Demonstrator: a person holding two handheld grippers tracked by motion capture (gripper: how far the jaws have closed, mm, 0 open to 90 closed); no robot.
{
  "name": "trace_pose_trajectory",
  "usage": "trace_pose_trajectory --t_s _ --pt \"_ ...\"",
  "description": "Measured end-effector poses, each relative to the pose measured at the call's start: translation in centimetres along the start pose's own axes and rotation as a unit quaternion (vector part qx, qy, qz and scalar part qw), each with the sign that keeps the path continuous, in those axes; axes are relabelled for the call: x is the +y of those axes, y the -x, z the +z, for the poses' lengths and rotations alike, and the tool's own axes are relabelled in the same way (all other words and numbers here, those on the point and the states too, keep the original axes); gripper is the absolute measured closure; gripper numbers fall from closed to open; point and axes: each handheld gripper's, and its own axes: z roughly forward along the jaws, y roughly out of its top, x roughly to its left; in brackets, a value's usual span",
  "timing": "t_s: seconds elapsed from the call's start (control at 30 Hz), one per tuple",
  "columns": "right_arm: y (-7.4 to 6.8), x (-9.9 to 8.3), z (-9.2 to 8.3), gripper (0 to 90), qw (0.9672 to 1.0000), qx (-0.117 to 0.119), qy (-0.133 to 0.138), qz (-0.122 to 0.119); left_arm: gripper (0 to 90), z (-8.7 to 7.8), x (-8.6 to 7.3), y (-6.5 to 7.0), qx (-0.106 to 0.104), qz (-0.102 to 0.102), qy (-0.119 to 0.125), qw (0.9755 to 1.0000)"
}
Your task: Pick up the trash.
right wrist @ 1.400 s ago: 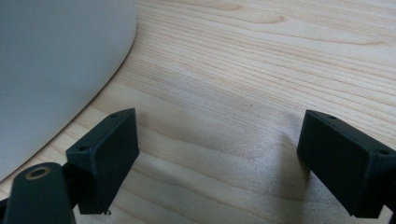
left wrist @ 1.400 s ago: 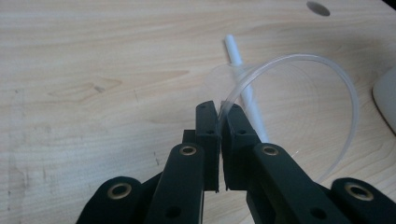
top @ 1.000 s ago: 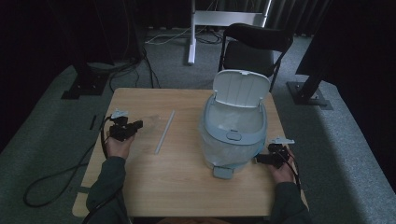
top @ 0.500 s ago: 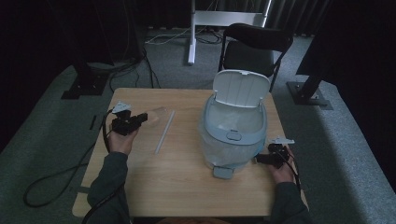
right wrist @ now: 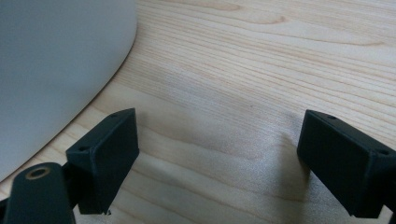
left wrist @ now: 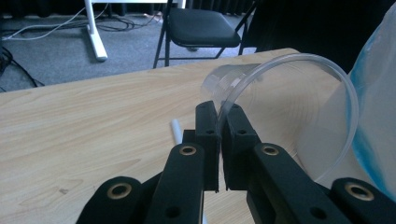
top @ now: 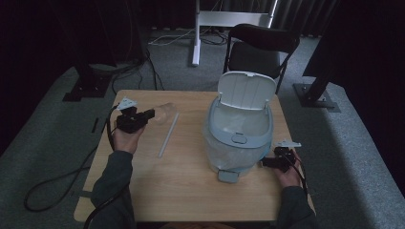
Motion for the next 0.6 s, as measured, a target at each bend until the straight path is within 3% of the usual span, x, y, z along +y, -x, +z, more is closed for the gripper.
trace_pose_trajectory --t_s 0.6 --pt "0.0 0.0 0.0 11.6 1.0000 0.000 0.000 -0.001 86.6 -0.6 1.4 0.9 -0.010 0.014 0.017 0.9997"
